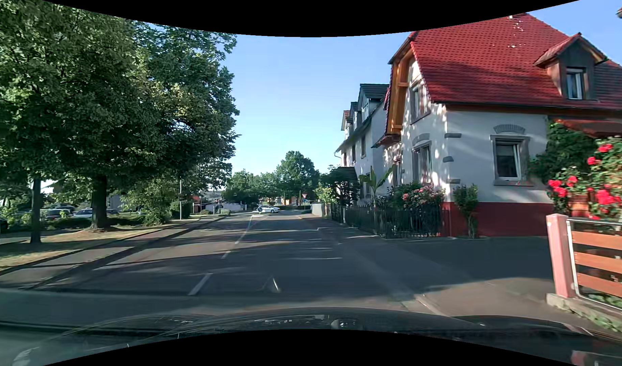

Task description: Follow the waypoints while adhering to traffic rules and regulations

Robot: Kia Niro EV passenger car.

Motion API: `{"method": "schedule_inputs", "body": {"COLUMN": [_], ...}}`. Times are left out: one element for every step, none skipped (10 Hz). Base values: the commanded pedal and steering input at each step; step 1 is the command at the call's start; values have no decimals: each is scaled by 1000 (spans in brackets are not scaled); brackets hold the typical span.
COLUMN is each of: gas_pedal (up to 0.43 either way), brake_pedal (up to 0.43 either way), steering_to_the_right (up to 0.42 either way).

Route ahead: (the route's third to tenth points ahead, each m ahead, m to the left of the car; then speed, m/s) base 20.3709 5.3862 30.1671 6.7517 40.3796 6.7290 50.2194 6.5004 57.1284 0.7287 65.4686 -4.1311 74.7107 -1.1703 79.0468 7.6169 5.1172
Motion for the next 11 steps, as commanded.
{"method": "schedule_inputs", "body": {"gas_pedal": [157, 157, 157, 157, 157, 157, 157, 157, 150, 130, 118], "brake_pedal": [0, 0, 0, 0, 0, 0, 0, 0, 0, 0, 0], "steering_to_the_right": [-114, -108, -105, -100, -93, -79, -69, -64, -58, -50, -45]}}
